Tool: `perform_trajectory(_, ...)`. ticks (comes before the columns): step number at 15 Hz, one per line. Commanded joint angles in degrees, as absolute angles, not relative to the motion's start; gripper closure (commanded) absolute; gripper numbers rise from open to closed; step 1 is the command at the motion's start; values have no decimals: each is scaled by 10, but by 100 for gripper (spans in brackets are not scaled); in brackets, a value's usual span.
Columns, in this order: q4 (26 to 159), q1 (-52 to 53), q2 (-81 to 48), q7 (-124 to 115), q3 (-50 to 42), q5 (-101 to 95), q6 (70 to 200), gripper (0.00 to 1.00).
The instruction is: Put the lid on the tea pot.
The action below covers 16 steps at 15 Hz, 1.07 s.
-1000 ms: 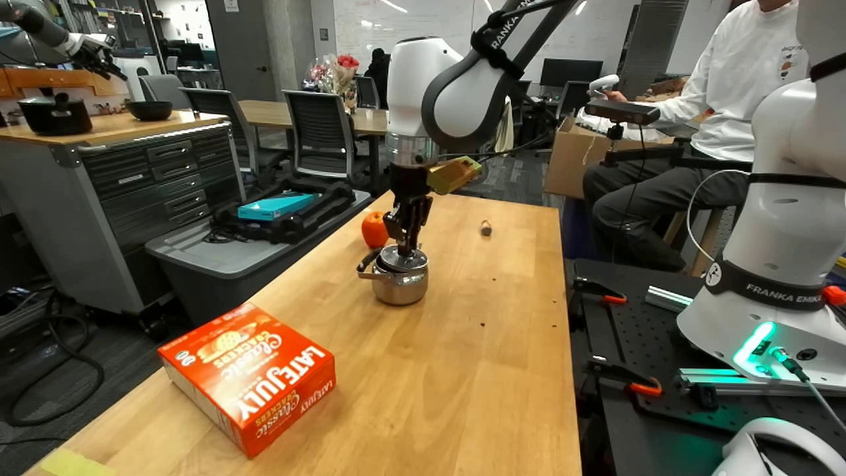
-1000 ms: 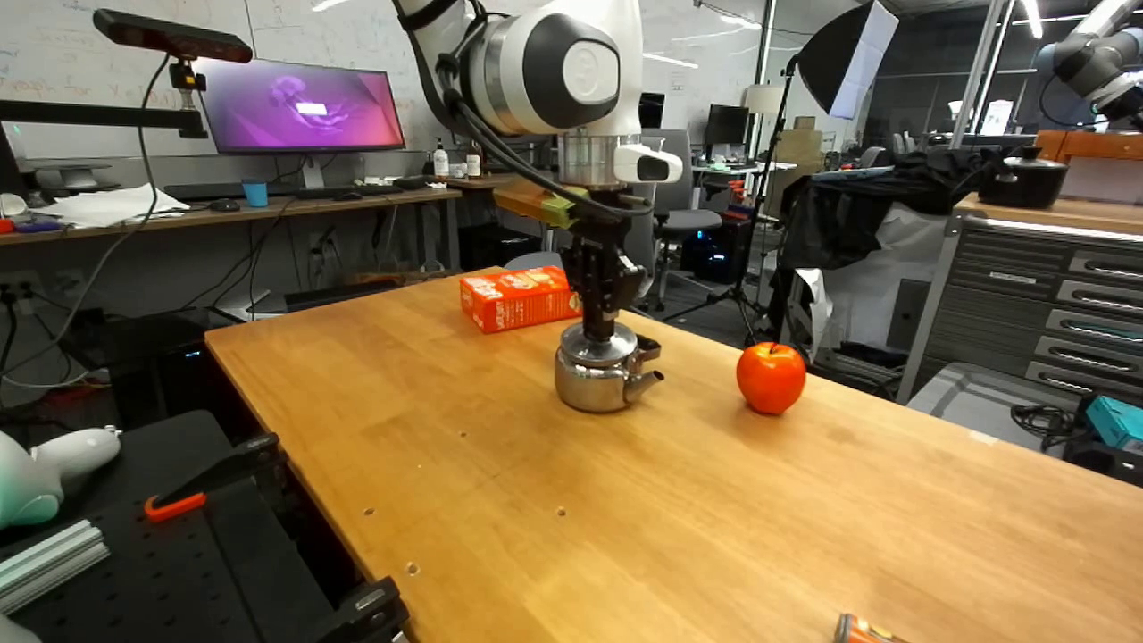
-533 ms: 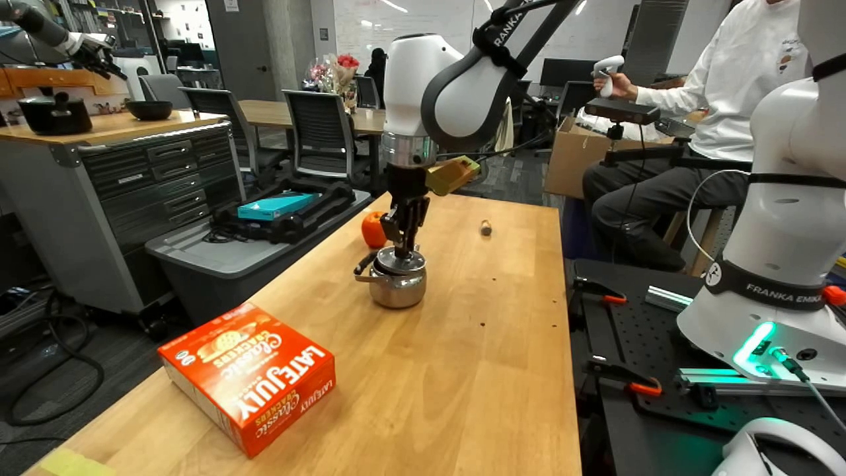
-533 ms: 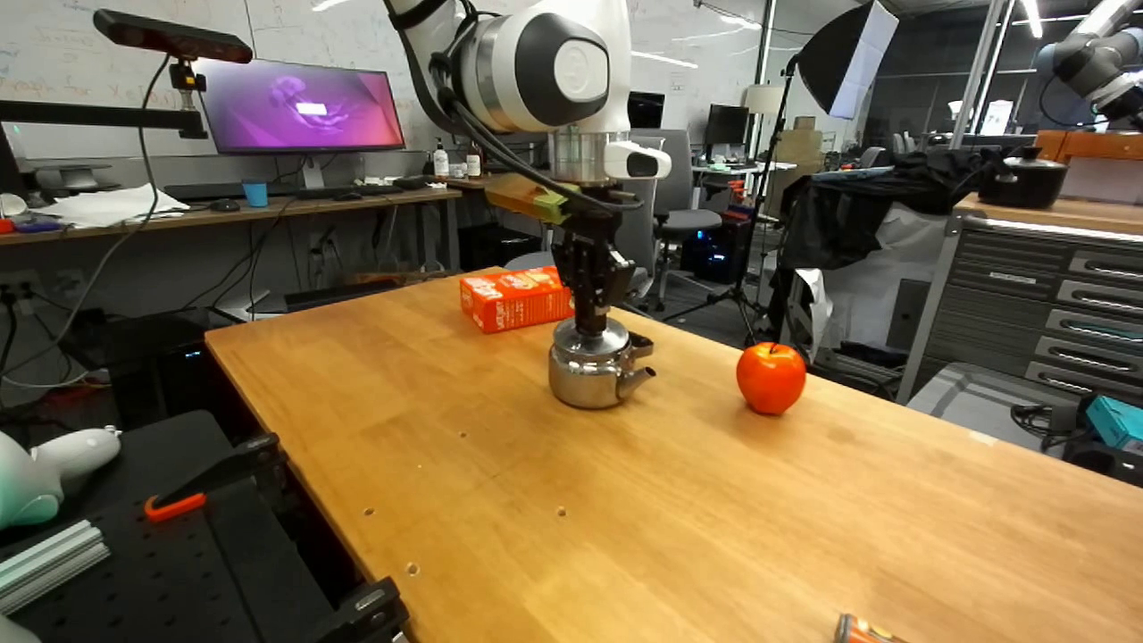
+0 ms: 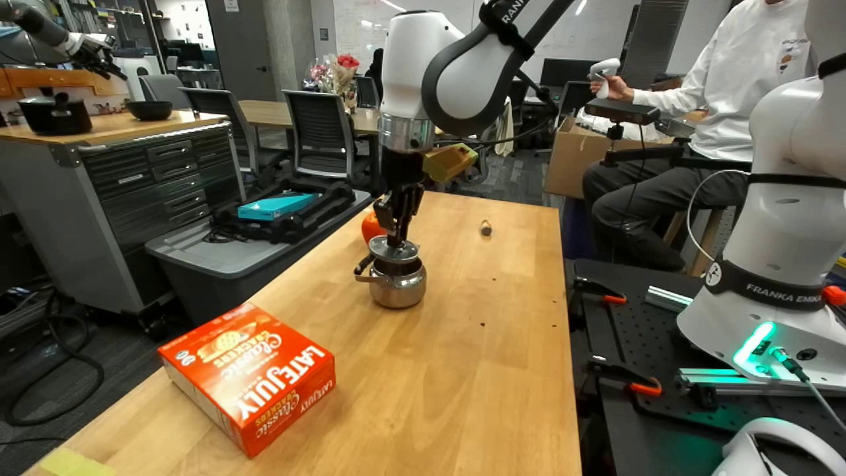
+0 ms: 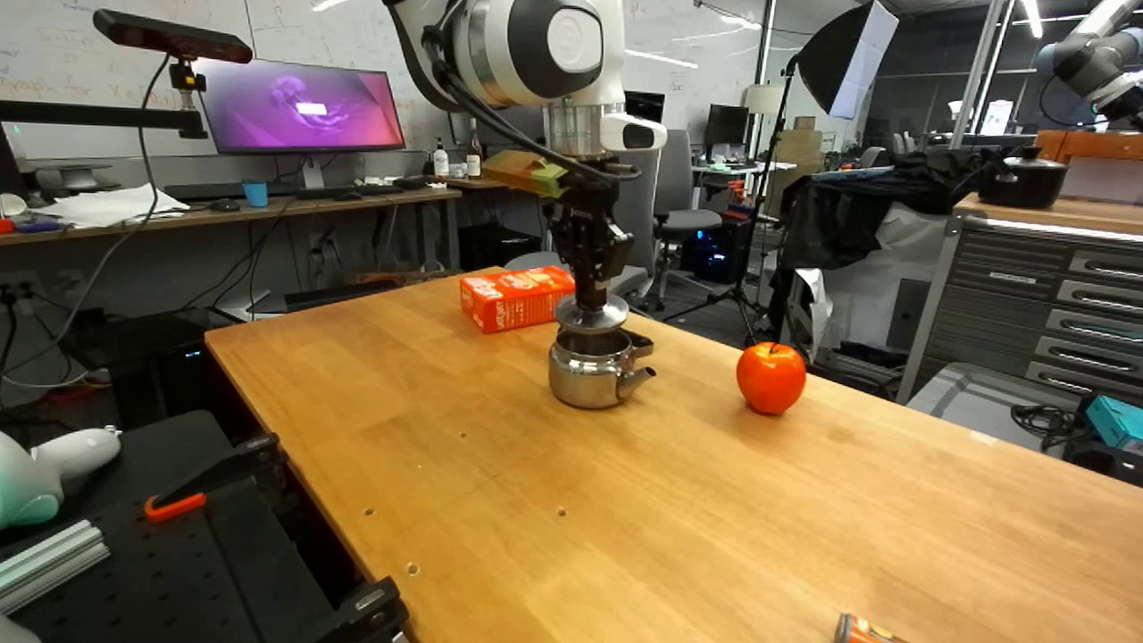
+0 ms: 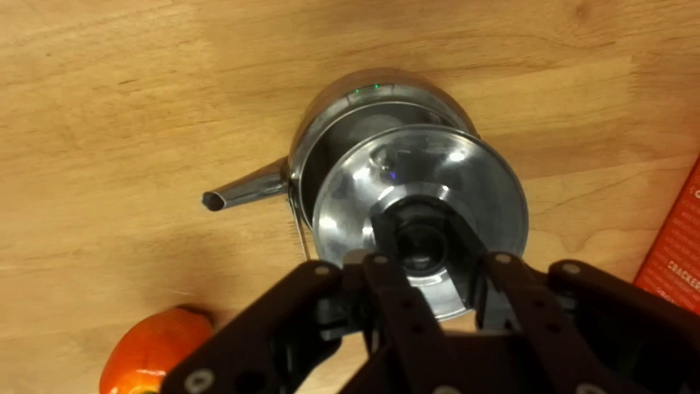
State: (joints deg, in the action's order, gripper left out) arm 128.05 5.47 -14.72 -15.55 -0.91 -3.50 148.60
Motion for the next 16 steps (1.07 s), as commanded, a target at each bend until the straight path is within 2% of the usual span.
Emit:
perform_trajectory(1,1276,59,-140,-163,-11,-45,1477,93)
perform_trajectory(16,1262,61,-185,-161,-12,-40,1488,93)
